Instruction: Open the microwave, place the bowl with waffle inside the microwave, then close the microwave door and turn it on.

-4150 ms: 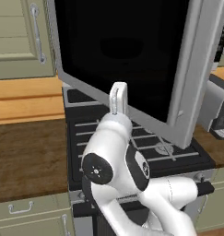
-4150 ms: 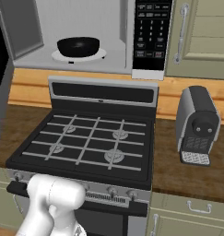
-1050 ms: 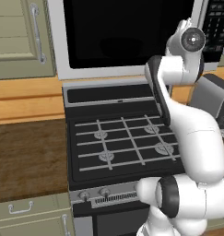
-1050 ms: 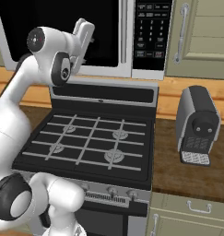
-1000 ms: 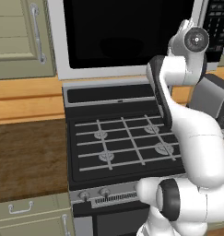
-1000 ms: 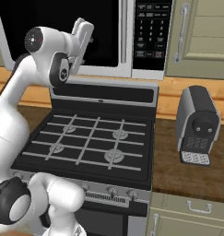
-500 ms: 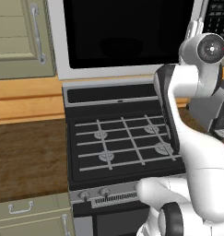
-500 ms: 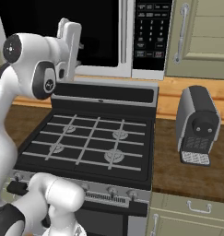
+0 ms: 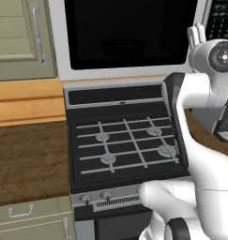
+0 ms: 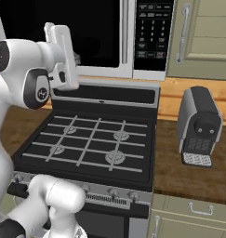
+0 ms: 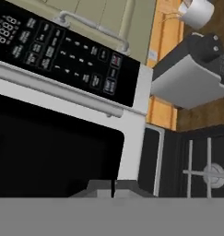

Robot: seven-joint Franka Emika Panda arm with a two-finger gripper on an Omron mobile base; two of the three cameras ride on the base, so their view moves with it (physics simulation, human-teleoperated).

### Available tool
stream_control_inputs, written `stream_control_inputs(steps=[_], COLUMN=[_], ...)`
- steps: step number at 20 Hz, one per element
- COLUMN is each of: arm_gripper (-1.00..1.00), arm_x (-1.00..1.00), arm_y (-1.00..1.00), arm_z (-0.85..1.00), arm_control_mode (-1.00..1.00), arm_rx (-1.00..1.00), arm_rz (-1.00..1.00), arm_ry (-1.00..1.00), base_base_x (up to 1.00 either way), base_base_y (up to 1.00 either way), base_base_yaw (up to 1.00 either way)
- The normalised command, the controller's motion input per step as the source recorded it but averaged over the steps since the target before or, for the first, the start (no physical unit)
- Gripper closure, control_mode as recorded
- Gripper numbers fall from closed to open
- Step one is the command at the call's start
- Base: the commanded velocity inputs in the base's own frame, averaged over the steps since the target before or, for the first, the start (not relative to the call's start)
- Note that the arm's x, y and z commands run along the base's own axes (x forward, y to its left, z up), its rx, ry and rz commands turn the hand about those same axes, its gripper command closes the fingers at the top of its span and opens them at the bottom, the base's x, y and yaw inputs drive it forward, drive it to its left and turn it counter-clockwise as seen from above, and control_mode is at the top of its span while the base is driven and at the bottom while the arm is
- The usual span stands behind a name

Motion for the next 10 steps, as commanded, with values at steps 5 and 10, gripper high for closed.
stream_control_inputs(steps=[5,10], arm_gripper=[1.0,1.0], arm_x=[-0.6,-0.22], arm_y=[-0.24,-0.01], arm_z=[0.02,0.0], arm_control_mode=[-1.0,-1.0], arm_rx=[-0.49,-0.53], arm_rz=[0.06,0.07], arm_ry=[-0.01,0.07], base_base_x=[0.0,0.0], base_base_y=[0.0,0.0], base_base_yaw=[0.0,0.0])
